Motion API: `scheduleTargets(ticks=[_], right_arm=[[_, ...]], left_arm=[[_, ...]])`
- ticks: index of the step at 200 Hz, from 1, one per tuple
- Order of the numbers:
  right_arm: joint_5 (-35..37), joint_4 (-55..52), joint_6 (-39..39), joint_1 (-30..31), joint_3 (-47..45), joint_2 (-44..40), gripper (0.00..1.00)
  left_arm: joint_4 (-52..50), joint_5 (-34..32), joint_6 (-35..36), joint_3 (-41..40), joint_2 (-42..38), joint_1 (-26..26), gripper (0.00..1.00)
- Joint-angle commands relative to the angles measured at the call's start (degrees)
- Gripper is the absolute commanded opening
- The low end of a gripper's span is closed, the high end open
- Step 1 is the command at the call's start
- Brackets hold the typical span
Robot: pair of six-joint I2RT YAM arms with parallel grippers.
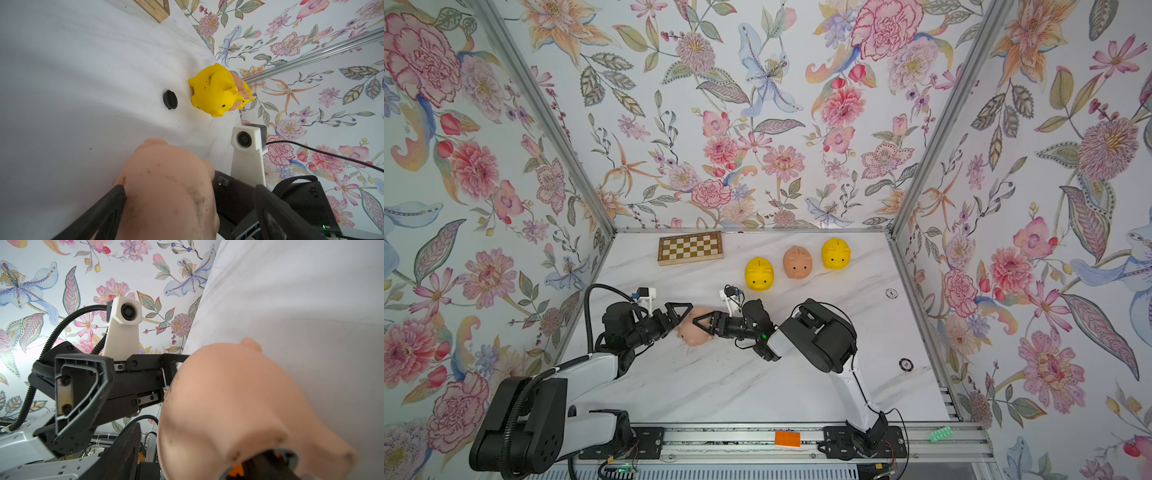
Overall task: Open piggy banks
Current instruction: Pick up the piggy bank from the center of the board.
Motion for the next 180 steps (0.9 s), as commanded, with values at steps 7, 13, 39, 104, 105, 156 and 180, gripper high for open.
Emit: scheduleTargets(ticks=[7, 13, 39, 104, 105, 156, 180], right_arm=[[-0.30, -2.39, 0.15, -0.33, 1.40, 2.64, 0.76], [-0.29, -2.21, 0.31, -0.44, 1.33, 3.13, 0.76], [-0.64, 1.00, 2.06, -1.09, 1.22, 5.08, 0.77], [-0.75, 4.11, 3.40, -1.64, 1.22, 6.79, 0.76], [-0.74, 4.11, 3.42, -1.70, 1.22, 6.81, 0.76], [-0.64, 4.07, 5.10, -2.63, 1.67, 8.31, 0.74], [-1.08, 4.62, 6.37, -3.11, 2.10, 9.27, 0.73]], left_arm=[[-2.41, 1.21, 0.16, -0.66, -1.95, 0.81, 0.99], [-4.63, 0.30, 1.06, -0.41, -2.56, 0.99, 0.99], [-12.47, -3.41, 4.28, 0.35, -5.70, 1.68, 0.99], [-13.01, -4.63, 3.71, -3.40, -9.93, 3.40, 0.99], [-13.07, -4.67, 3.67, -3.41, -9.98, 3.43, 0.99], [-6.22, -3.81, 1.41, -8.65, -10.04, 6.53, 0.99], [2.67, -0.82, -0.61, -10.84, -7.54, 6.63, 0.99]])
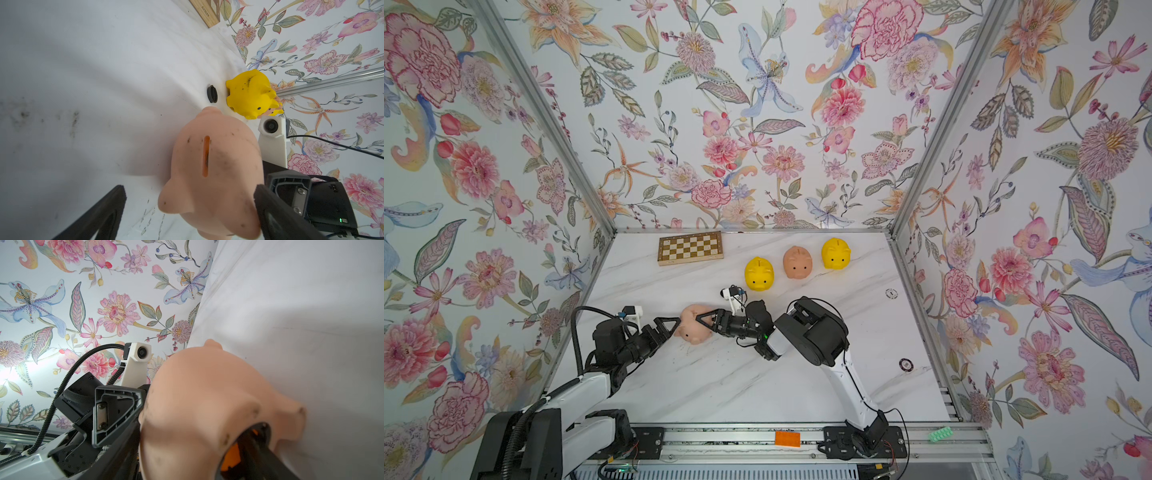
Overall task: Open piggy banks
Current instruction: Pick up the piggy bank from the center of the board.
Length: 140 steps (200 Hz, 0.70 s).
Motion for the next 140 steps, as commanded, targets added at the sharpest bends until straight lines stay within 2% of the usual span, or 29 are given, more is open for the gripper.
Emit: scheduleTargets(ticks=[1, 83, 140], right_arm=[[0.08, -2.52, 1.74, -1.05, 0.33, 3.20, 0.73], [-1.02, -3.61, 1.51, -1.19, 1.30, 2.88, 0.72], [-0.78, -4.31, 1.16, -0.93, 1.30, 2.69, 0.72]], left_arm=[[9.74, 3.09, -2.30, -2.28, 2.15, 0.51, 0.99], [28.08, 8.69, -9.77, -4.92, 12.08, 0.46, 0.99], [30.21, 10.96, -11.94, -6.28, 12.30, 0.29, 0.99]])
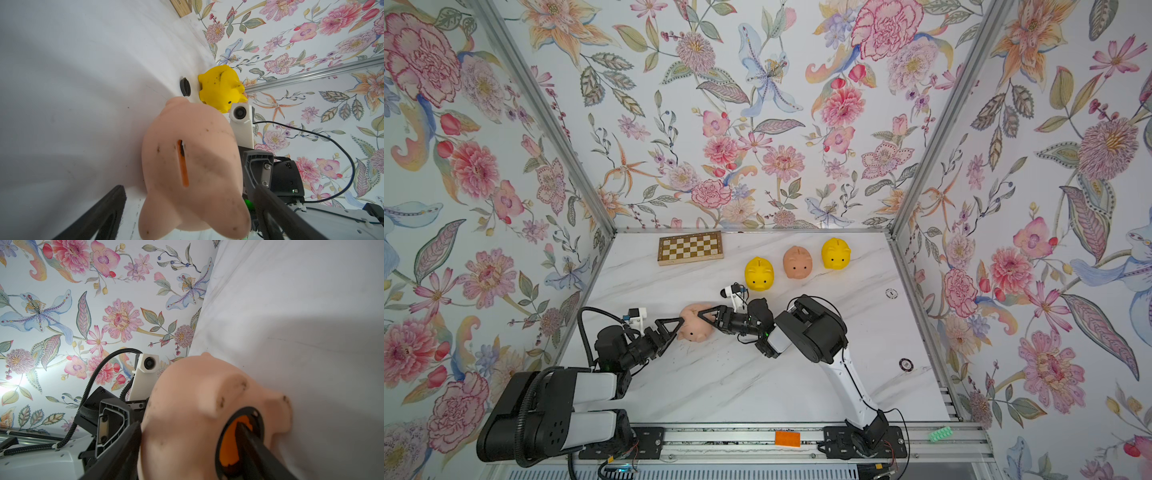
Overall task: Open piggy banks
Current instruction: Pick up the piggy bank from the center of the board.
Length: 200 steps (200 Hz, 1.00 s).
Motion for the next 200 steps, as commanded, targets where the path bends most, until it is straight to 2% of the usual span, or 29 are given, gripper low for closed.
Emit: scheduleTargets(ticks=[1, 43, 87, 136, 160, 182, 200], right_arm=[[0.00, -5.49, -0.76, 0.24, 0.09, 1.53, 0.72], [0.09, -5.81, -0.79, 0.23, 0.37, 1.74, 0.72], [0.34, -5.77, -0.61, 0.42, 0.59, 2.04, 0.71], [0.53, -5.91, -0.50, 0.55, 0.84, 2.18, 0.71], [0.62, -5.81, -0.50, 0.50, 0.75, 2.23, 0.71], [0.62, -5.58, -0.45, 0.50, 0.53, 2.32, 0.71], [0.56, -5.45, -0.41, 0.50, 0.54, 2.40, 0.70]], left_arm=[[2.57, 2.52, -1.63, -0.90, -0.72, 0.24, 0.99], [-4.72, 2.84, -0.15, -0.10, -3.62, -0.18, 0.99], [-4.93, 3.07, -0.37, 0.34, -2.09, -1.23, 0.99], [13.05, 4.44, -7.93, -1.21, 6.09, -3.37, 0.97], [25.54, 4.25, -12.69, -2.35, 12.67, -3.60, 0.92], [37.75, 4.25, -17.04, -3.03, 22.42, -3.69, 0.88], [38.40, 3.90, -16.19, -2.46, 26.34, -4.21, 0.84]])
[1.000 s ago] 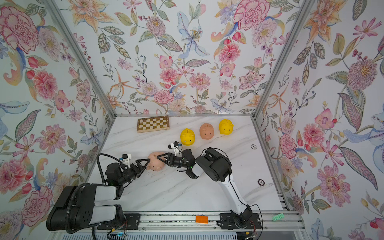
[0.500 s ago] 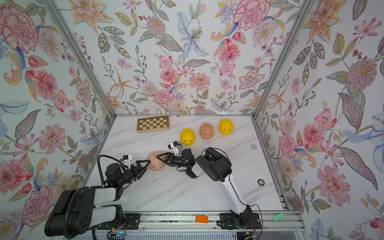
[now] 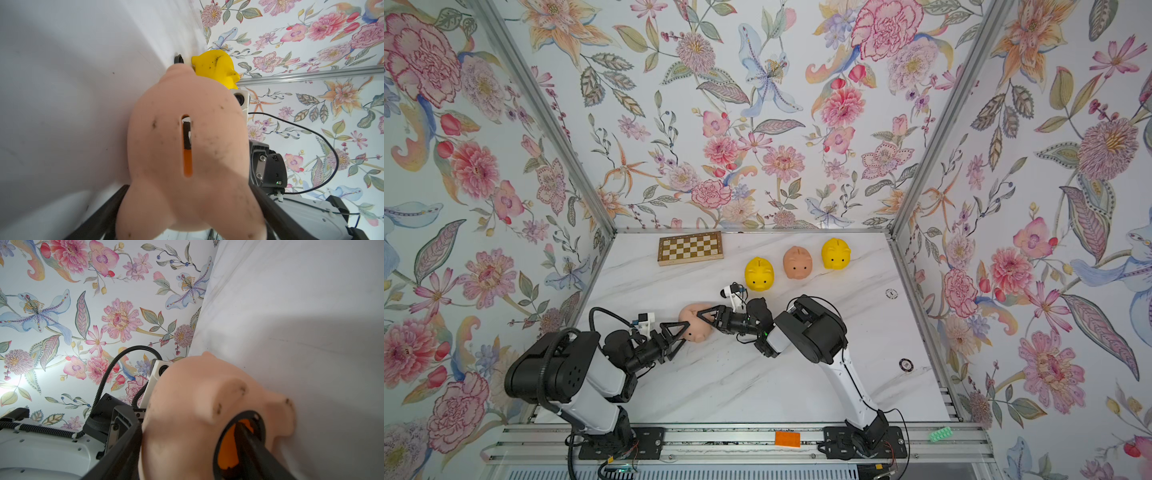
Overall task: Open piggy banks
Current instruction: Pick up the piggy bank from the center of the board.
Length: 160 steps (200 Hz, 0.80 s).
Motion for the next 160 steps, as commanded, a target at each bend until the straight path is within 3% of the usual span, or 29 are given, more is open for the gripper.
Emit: scheduleTargets(ticks=[1, 98, 160], right_arm=[[0.22, -4.45, -0.39, 0.22, -0.23, 2.40, 0.71], [-0.56, -1.91, -2.41, -0.67, -2.05, -0.71, 0.72], [-2.48, -3.97, -6.10, -3.77, -5.06, -6.70, 0.77]], left_arm=[[10.27, 0.11, -2.64, -0.41, 4.83, -0.93, 0.84], [10.13, -2.11, -1.29, -0.06, 6.32, -0.89, 0.66], [9.99, -2.05, -0.44, 0.20, 6.66, -0.86, 0.63]])
